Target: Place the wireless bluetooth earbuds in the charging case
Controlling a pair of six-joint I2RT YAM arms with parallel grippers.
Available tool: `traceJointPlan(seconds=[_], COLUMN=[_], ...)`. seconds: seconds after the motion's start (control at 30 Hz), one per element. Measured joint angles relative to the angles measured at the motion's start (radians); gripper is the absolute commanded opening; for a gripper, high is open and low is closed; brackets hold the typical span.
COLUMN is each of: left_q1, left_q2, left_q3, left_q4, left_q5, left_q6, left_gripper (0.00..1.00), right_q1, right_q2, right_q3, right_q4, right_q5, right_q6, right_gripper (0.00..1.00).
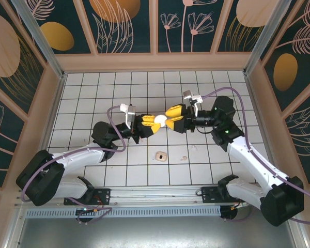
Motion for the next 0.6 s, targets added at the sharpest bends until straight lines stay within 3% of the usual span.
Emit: traceJointPlan(seconds=[0.43, 0.53, 0.6], left_q1=[0.0, 0.001, 0.001], left_q2=[0.01, 0.01, 0.01], left_q3=[0.035, 0.035, 0.035], left_q4=[0.031, 0.036, 0.033], left_q5=[0.031, 0.035, 0.035], left_q6=[-0.019, -0.022, -0.018], left_gripper=[0.12, 0.21, 0.36], right_q1=[0.031, 0.031, 0.031], right_q2=[0.015, 0.015, 0.015], right_q3=[0.042, 0.046, 0.052], right_q4=[0.004, 0.0, -0.019], right_q5=[-0.039, -0.042, -0.042], right_q6=[-0.048, -0.056, -0.074], right_gripper=[0.19, 0.17, 0.17])
